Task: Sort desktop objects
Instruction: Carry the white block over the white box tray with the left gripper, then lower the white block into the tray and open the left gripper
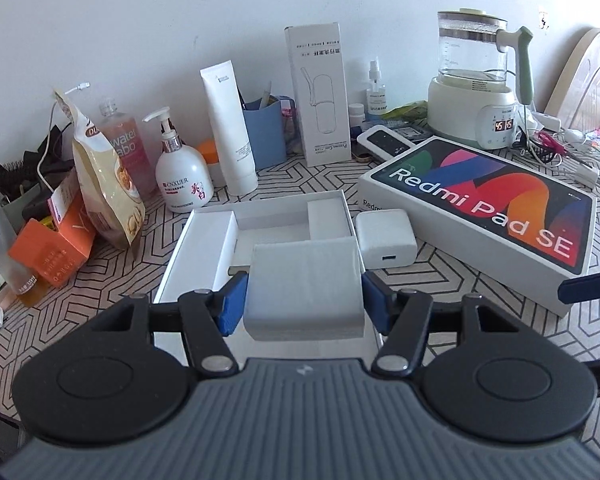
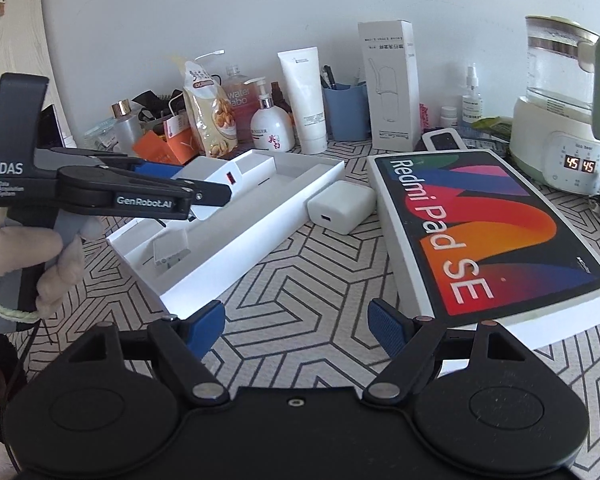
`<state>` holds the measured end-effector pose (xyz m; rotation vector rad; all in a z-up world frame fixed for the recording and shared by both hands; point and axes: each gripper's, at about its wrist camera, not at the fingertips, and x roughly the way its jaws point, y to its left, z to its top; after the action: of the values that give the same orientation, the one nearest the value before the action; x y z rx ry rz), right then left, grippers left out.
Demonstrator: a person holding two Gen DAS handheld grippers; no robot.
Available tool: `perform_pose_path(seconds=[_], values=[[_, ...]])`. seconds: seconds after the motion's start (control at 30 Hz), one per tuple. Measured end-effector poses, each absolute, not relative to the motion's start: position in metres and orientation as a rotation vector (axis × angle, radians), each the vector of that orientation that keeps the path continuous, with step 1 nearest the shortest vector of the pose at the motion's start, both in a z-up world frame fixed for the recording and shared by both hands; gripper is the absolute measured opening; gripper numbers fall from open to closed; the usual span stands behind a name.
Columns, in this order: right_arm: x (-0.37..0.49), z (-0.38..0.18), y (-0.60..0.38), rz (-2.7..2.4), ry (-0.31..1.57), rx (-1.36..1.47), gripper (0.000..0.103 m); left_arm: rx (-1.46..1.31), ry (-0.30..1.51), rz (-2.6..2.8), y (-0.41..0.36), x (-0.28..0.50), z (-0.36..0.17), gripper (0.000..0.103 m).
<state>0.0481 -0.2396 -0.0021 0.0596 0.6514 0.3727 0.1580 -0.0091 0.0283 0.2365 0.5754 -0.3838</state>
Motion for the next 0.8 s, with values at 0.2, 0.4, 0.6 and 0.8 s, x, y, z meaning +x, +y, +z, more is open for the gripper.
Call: perform_pose_path(seconds=[0.2,0.4,0.6,0.8], values=[[0.061,-0.001,-0.226,0.389,0.663,0.026,0.083,0.3,0.613,-0.351,-0.012,0.172,0.012,0.06],[0.075,0.002,-0.212,0.403,0.673,-0.033,0.083,0.311,0.604,-0.345,-0.015,0.177,0.012,0.061],[0.086,0.002,-0.204,0.43,0.662,0.0,0.083,0.316,0.596,-0.342,-0.016,0.18,0.012,0.061],[0.089,-0.001,-0.202,0.438,0.668,0.028,0.083,0.285,0.598,-0.351,-0.014,0.181,0.013,0.064]])
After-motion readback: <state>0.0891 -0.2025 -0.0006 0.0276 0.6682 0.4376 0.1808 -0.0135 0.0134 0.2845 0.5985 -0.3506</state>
